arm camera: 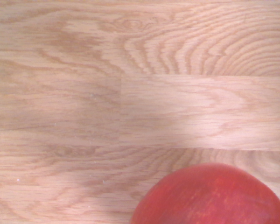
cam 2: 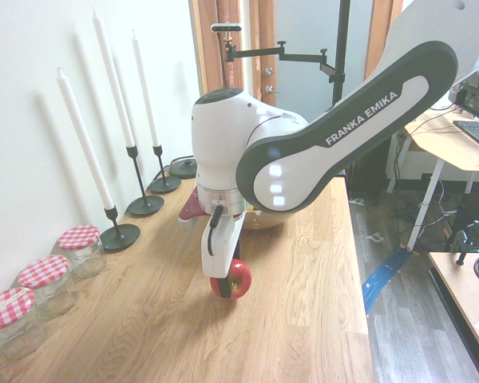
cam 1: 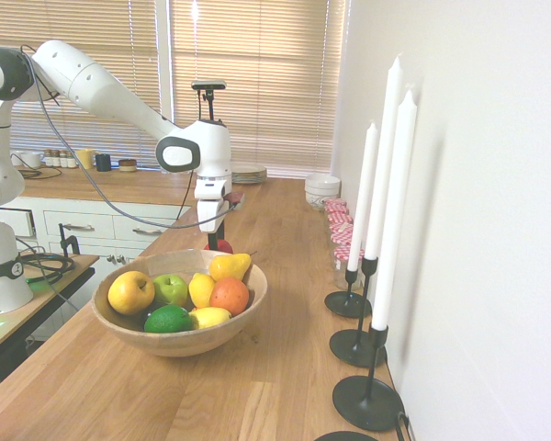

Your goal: Take red apple out of the basket

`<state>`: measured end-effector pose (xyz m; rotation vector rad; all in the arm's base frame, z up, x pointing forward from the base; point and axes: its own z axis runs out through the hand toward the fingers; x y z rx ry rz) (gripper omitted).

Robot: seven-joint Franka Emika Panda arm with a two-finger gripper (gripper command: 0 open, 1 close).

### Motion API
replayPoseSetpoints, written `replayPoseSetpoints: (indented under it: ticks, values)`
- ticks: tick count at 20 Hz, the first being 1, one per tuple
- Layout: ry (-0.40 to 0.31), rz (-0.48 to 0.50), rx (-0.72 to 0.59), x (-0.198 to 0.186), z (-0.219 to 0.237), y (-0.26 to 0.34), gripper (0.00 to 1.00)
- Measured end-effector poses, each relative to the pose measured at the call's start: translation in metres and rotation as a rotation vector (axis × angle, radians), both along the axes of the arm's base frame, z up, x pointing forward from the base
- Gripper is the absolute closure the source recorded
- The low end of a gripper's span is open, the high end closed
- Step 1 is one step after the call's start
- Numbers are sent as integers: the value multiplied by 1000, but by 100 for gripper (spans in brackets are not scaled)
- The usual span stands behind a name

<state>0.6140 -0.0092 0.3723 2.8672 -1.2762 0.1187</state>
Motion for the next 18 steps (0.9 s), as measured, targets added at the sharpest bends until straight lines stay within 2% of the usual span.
replayPoseSetpoints:
  ticks: [18]
  values:
    - [-3, -7, 8, 0, 2, 0, 0]
